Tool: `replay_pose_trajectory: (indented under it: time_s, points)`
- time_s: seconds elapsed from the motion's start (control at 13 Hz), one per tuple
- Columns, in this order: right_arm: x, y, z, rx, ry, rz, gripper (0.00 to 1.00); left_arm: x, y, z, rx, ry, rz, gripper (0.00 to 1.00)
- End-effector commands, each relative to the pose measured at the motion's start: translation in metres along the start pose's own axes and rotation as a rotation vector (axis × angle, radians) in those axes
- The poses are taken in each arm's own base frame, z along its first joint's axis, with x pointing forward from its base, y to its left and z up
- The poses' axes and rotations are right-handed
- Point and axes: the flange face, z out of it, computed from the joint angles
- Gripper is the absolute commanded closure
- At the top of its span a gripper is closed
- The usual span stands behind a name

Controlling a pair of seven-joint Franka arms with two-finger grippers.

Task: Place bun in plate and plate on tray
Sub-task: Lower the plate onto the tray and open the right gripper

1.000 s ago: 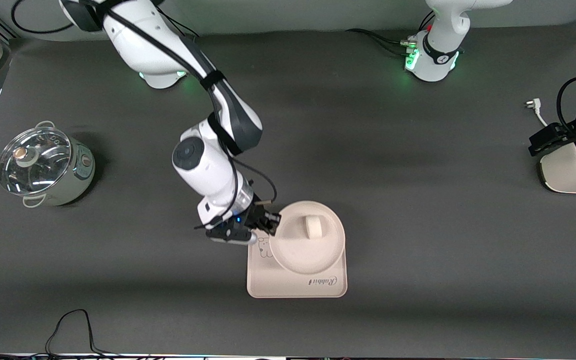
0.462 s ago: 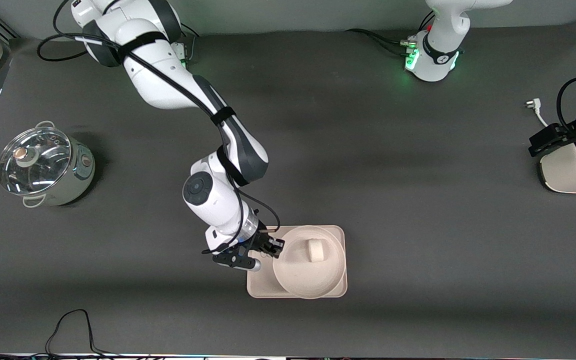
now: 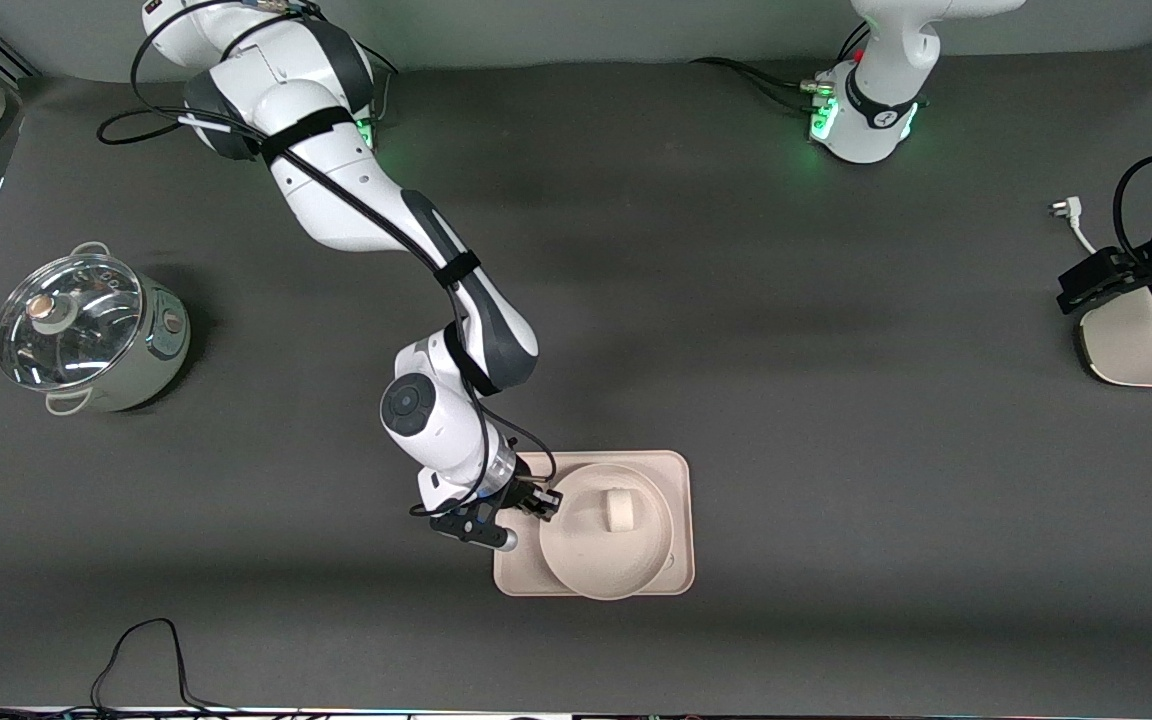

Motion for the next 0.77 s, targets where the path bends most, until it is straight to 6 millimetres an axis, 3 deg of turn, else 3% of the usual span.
replay_pose_trajectory:
  time_s: [0.0,0.15,0.23,0.31,0.38,0.69]
  points:
    - [0.0,0.003,0.012,0.028,0.005,0.003,1.0,0.003,0.001,-0.005,-0.011,0.008,0.004,0.0]
    - [-0.001,0.004,0.014,0.029,0.011,0.004,1.0,0.003,0.001,-0.005,-0.011,0.008,0.006,0.0]
    - [0.0,0.005,0.013,0.028,0.011,0.005,0.74,0.003,0.001,-0.005,-0.011,0.008,0.004,0.0]
    - [0.001,0.005,0.012,0.03,0.012,0.009,0.18,0.003,0.001,-0.005,-0.011,0.008,0.006,0.0]
    - [0.001,0.002,0.009,0.035,0.015,0.011,0.0,0.003,0.001,-0.005,-0.011,0.008,0.004,0.0]
    - [0.008,-0.019,-0.04,0.039,-0.029,0.012,0.0,0.003,0.002,-0.005,-0.011,0.008,0.006,0.0]
